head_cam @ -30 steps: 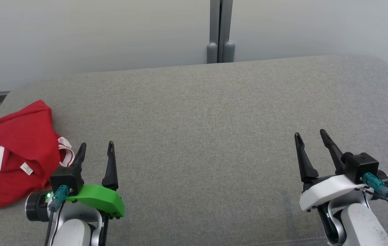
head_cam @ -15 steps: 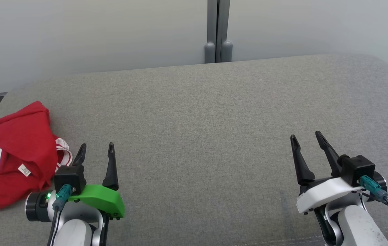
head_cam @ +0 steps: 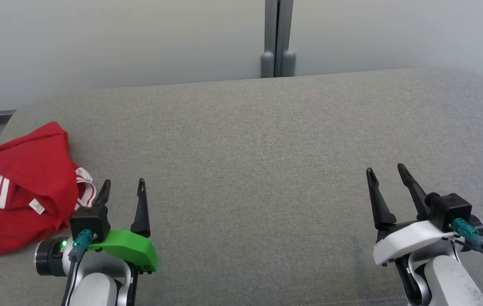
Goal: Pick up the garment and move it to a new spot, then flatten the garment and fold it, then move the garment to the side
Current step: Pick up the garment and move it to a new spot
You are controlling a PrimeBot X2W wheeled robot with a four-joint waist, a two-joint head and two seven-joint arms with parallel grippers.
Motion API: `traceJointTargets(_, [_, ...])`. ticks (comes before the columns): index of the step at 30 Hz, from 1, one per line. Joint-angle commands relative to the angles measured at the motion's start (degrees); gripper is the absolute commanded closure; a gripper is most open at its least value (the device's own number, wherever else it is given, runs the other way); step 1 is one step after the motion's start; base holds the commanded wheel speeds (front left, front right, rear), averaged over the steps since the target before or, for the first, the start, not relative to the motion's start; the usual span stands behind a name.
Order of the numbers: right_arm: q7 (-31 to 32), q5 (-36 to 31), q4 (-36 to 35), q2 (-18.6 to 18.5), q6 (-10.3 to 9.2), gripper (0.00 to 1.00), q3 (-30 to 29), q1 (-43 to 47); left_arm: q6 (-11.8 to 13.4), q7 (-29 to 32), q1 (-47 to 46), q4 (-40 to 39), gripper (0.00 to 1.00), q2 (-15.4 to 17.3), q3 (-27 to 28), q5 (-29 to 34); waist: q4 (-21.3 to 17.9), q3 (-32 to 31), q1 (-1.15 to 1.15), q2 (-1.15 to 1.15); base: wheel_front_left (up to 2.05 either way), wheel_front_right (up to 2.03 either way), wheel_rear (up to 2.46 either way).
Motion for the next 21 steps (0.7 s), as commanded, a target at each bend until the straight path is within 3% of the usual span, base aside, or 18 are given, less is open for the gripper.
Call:
traceJointTargets(1, [-0.1,0.6,-0.2,-0.1,0.00,0.00,-0.1,0.8,0.2,-0.3,-0.6,0.2,0.00,0.1,0.1,-0.5,1.2,0.1,0.00,0.00,0.00,0.00,0.00])
traceJointTargets(21, [0.2,0.8,-0.9,0.9,0.00,0.00,2.1,0.7,1.7,-1.5,0.6,0.0,0.00,1.4,1.3,-2.4,20.9,0.1,0.00,0.00,0.00,0.00,0.00])
